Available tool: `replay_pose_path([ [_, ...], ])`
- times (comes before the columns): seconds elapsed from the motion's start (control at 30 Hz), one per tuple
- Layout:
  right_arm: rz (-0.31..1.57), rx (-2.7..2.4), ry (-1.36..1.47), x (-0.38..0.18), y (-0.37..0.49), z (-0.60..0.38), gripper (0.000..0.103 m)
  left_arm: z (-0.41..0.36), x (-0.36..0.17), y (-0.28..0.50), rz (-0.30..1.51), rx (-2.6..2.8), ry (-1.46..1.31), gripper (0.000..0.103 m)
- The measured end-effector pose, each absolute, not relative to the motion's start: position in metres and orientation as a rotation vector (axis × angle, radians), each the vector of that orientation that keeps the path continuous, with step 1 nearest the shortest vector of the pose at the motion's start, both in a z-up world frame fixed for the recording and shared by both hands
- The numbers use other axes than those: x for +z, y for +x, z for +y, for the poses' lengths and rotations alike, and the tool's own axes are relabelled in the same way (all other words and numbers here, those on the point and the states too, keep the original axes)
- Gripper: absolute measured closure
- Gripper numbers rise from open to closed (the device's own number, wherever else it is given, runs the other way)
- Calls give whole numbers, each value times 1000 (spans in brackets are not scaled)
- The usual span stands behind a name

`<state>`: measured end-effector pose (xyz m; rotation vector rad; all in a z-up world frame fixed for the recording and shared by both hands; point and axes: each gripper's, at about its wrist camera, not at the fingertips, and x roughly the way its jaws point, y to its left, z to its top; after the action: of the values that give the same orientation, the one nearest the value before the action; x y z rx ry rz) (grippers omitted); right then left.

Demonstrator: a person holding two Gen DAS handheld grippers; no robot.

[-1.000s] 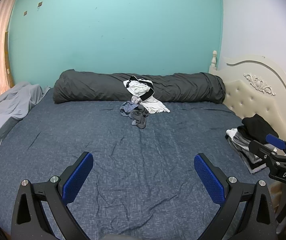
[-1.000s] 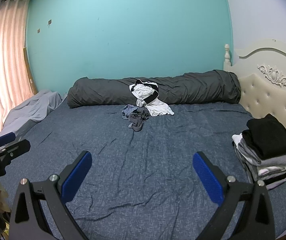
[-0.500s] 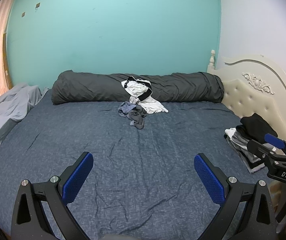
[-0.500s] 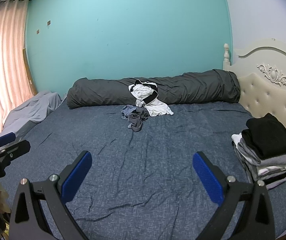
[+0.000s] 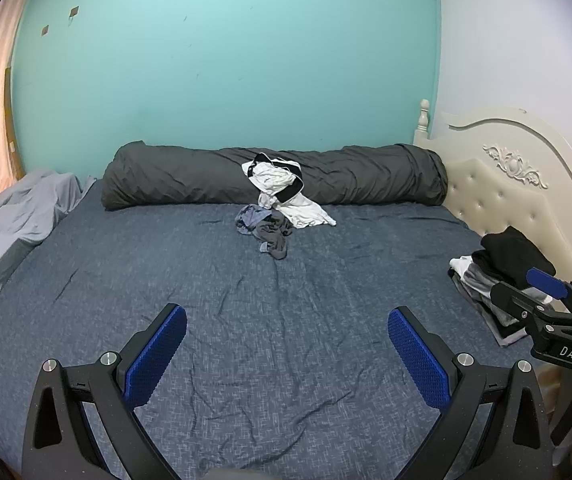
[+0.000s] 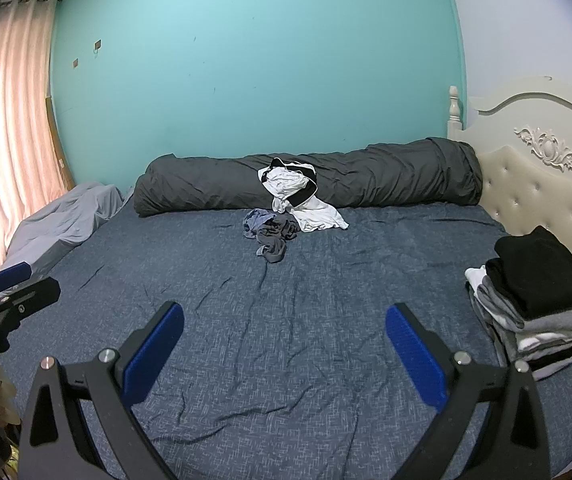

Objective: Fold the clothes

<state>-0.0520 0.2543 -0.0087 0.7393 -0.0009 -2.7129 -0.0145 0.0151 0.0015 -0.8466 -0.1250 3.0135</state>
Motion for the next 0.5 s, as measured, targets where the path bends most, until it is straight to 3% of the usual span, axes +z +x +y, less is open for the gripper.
replay_pose_path([
  [0.5,-13,-2666,837,-49,-87,243,2,-2,-35,-49,-177,3019,-915,1],
])
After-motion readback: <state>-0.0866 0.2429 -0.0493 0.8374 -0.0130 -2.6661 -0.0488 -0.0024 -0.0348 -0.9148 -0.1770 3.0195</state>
